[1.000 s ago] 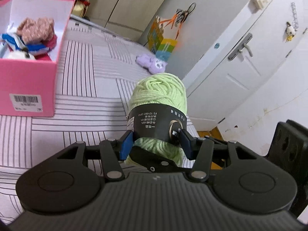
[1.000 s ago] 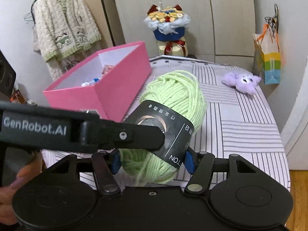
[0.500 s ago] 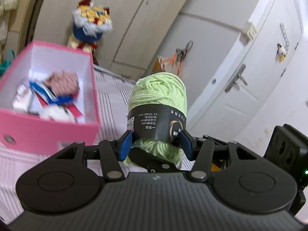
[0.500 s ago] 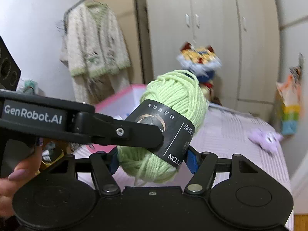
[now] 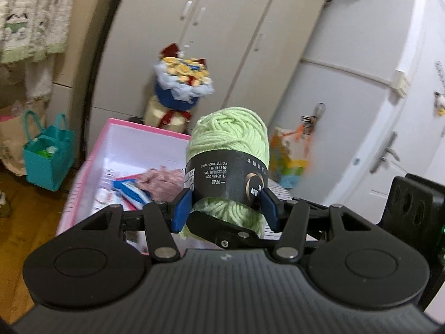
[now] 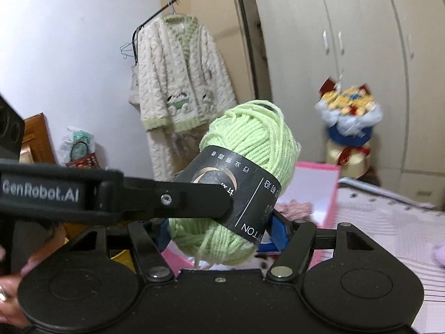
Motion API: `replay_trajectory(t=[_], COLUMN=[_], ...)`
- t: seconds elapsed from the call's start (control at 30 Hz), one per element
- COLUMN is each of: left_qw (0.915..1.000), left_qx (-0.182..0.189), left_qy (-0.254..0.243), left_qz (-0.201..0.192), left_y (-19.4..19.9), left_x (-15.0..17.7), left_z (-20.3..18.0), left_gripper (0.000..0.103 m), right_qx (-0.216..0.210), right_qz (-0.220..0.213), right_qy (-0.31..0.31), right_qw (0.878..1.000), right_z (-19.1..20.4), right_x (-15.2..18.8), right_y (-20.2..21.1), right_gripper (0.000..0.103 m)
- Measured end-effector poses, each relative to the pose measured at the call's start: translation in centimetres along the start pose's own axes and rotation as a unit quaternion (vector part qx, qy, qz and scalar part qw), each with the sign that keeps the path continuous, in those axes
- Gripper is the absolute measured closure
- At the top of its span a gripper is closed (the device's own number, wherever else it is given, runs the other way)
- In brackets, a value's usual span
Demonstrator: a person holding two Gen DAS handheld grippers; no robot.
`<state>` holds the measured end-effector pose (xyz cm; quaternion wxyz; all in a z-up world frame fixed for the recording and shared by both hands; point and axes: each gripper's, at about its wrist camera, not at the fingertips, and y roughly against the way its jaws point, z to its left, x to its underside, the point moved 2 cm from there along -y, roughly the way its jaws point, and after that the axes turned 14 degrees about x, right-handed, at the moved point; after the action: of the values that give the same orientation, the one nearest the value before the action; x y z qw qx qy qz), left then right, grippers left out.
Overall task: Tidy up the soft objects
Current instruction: 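Carry the yarn ball with both grippers over the pink box, then lower the yarn ball into the box and open both grippers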
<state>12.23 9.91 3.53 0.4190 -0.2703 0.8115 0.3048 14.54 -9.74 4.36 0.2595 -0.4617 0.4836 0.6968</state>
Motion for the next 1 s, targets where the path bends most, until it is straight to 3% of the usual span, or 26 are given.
replay_trajectory(t=[0.17,0.33,0.67,0.83,1.0], left_qw=[0.9995,0.9986,0.9952,0.9951,0.9956], left_qx=[-0.028,-0.032,-0.044,-0.047,-0.051], left_qy=[0.01,0.039,0.074,0.073,0.062], left_qz=[-0.006,0.015,0.048,0.048,0.048], left_y=[-1.4,-3.4,-5.8,-5.7,-5.3], left_x=[-0.8,-1.3,-0.8,-0.7,-0.4], left_z=[3.6,7.4,11.1,11.2,10.5], left_gripper=[0.051,0.051,0.05,0.051,0.049], right_qx=[-0.025,-0.027,0.008,0.027,0.045], right_qz=[0.032,0.075,0.146,0.156,0.136], right_qy=[-0.027,-0.038,0.003,0.024,0.049], right_qw=[0.999,0.996,0.989,0.987,0.988], right_z=[0.4,0.8,1.7,1.5,1.6], right_x=[-0.2,0.1,-0.2,-0.3,-0.2], right_y=[-4.3,-8.1,-12.5,-12.4,-11.0], right_gripper=[0.029,0.029,0.029,0.025,0.019])
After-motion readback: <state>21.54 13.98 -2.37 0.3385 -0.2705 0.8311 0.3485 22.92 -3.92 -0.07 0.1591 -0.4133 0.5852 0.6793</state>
